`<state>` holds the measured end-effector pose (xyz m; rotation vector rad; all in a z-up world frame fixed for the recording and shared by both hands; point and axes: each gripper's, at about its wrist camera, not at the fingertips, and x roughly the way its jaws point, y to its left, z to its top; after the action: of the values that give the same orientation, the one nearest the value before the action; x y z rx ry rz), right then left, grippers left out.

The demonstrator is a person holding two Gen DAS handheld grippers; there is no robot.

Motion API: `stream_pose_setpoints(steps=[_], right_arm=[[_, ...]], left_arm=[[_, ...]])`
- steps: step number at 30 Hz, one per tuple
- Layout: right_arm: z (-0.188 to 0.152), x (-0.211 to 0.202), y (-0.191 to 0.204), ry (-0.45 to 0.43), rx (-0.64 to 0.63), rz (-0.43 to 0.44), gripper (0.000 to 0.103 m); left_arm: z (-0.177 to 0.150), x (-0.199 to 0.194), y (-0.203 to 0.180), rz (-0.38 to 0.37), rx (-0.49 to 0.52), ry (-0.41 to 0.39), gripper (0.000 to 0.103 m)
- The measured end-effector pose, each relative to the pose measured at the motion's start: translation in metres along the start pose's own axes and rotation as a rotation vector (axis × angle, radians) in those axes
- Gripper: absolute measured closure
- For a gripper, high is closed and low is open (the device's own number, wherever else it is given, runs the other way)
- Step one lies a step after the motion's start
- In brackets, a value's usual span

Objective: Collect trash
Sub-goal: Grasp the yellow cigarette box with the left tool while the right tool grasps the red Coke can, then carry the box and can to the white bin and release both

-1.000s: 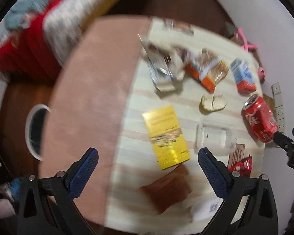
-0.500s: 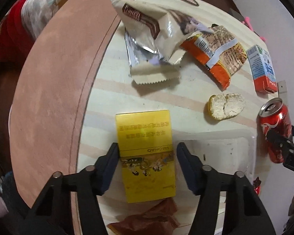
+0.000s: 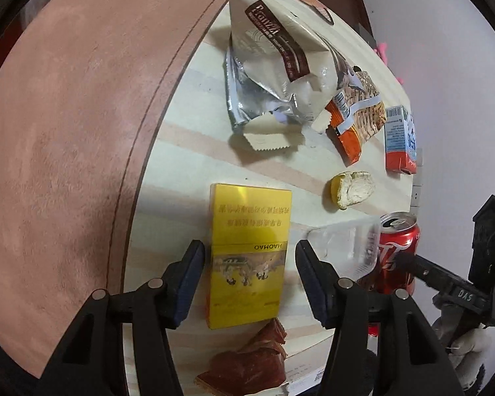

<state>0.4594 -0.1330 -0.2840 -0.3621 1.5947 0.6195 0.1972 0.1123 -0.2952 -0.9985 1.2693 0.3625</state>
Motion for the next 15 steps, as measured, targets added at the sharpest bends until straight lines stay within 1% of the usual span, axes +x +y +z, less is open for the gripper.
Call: stream_pose_setpoints(steps=[2,3,4,5,6,9,10,11,12,14,15], right_arm=[[-0.002,-0.006,0.001,-0.013,0.006,0.013,0.009],[-0.002,-0.007,0.002,-0.022,-0.003,0.010,0.009],[-0.002,-0.009,0.002,-0.022,-0.012,0.003,0.009],[-0.002,-0.009,0.004,-0.025,-0.028,-0.012,0.009],[-0.004,-0.009,0.008,-0.029,-0.044,-0.031,0.009],[-0.006,-0.007,0.026,-0.059,-0.092,-0.108,0.010],[-0.007,-0.008,0.029,-0.068,-0.105,-0.129,0.011],[-0.007,-0.008,0.031,-0.076,-0.109,-0.144,0.021],[-0.006,-0.008,0.033,-0.072,-0.111,-0.154,0.023],[-0.005,-0.007,0.037,-0.071,-0.119,-0.173,0.023],[-0.005,-0.007,0.037,-0.069,-0.122,-0.172,0.023]], left_arm=[[-0.004,0.003,-0.005,0.044,0.043,-0.009,0.048],[-0.008,0.005,-0.012,0.089,0.079,-0.012,0.048],[-0.008,0.009,-0.015,0.117,0.100,-0.014,0.048],[-0.012,0.011,-0.025,0.176,0.145,-0.015,0.046],[-0.009,0.015,-0.033,0.212,0.170,-0.016,0.046],[-0.019,0.018,-0.050,0.300,0.231,-0.023,0.046],[-0.021,0.019,-0.055,0.317,0.243,-0.028,0.047],[-0.024,0.023,-0.061,0.331,0.253,-0.033,0.048],[-0.027,0.024,-0.064,0.344,0.263,-0.041,0.048],[-0.032,0.028,-0.072,0.353,0.268,-0.054,0.048],[-0.042,0.035,-0.076,0.358,0.269,-0.059,0.048]])
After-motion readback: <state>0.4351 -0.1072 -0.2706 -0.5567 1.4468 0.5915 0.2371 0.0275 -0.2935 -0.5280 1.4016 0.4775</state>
